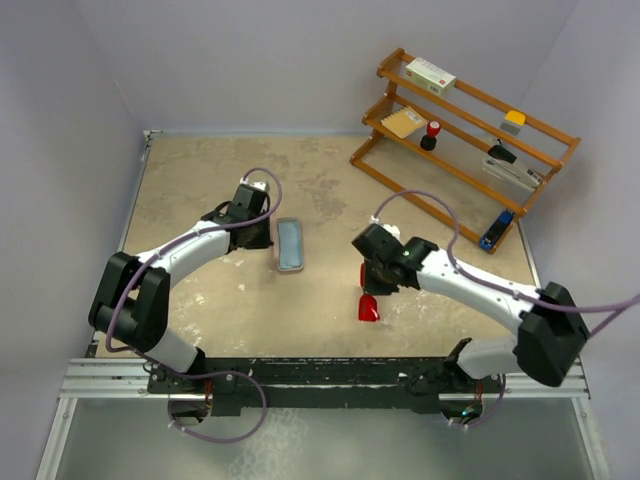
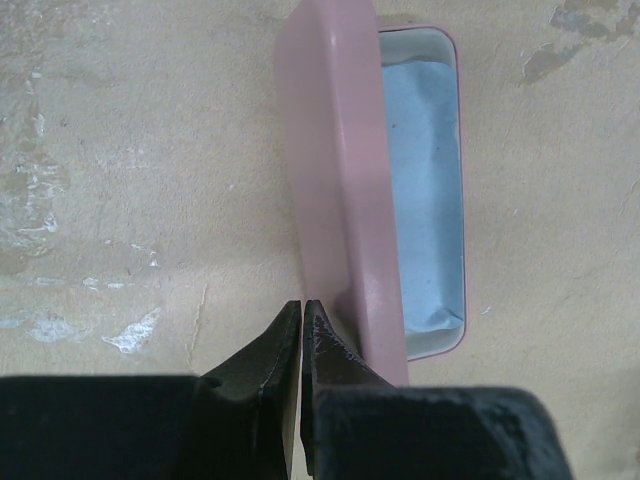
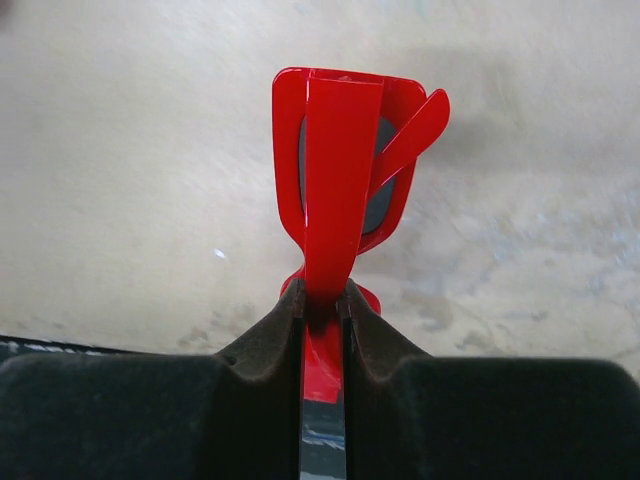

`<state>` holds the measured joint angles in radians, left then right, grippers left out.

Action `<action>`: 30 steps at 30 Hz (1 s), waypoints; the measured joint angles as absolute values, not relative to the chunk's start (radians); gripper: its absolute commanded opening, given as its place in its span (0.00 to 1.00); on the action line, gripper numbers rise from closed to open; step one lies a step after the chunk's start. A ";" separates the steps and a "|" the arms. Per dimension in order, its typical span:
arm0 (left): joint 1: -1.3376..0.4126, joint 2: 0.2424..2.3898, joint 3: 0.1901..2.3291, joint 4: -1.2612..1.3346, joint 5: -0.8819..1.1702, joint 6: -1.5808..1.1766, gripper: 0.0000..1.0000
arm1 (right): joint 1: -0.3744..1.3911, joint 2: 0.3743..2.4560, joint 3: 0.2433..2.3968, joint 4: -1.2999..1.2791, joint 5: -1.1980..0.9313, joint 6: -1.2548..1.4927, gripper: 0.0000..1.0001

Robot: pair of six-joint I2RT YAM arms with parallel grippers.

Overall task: Organize the sunglasses
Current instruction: Pick up the sunglasses from the center of the board, then place the sunglasses in the sunglasses case.

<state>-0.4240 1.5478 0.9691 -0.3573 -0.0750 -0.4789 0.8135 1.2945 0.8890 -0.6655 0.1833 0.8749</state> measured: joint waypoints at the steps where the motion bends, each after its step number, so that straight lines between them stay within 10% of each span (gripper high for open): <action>1: -0.424 1.548 0.968 -0.358 -0.075 -0.479 0.00 | 0.813 1.341 0.935 -0.658 0.183 0.858 0.00; 30: -0.239 1.390 0.793 -0.284 0.023 -0.583 0.00 | 0.818 2.098 1.741 -0.577 0.041 0.603 0.00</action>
<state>-0.2390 1.3903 0.7925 -0.2844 0.0227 -0.5831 0.8181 2.0975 1.7412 -0.5766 0.0406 0.6025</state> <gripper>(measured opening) 0.002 0.164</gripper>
